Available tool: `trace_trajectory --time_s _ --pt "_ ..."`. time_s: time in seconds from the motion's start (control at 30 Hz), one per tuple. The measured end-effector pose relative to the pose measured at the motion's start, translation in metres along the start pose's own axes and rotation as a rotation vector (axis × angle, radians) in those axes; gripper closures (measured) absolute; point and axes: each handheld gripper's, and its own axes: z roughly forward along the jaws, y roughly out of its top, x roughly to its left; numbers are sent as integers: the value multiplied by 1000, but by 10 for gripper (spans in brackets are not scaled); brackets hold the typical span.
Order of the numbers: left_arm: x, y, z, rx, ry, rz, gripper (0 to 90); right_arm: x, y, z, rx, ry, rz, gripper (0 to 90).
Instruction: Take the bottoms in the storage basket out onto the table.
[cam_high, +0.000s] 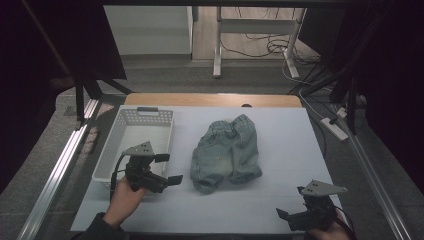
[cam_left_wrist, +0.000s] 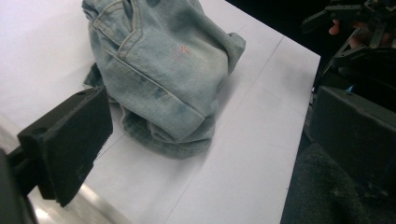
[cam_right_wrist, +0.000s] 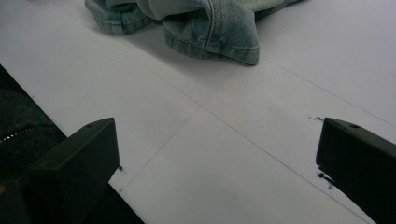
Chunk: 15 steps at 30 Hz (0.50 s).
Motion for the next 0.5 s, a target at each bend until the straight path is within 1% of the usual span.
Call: trace_trajectory --time_s 0.33,0.5 --pt "2 -9 -5 -8 14 -10 4 0 0 0 2 0 -1 0" --pt "1 -12 -7 0 29 -14 11 0 0 0 2 0 -1 0"
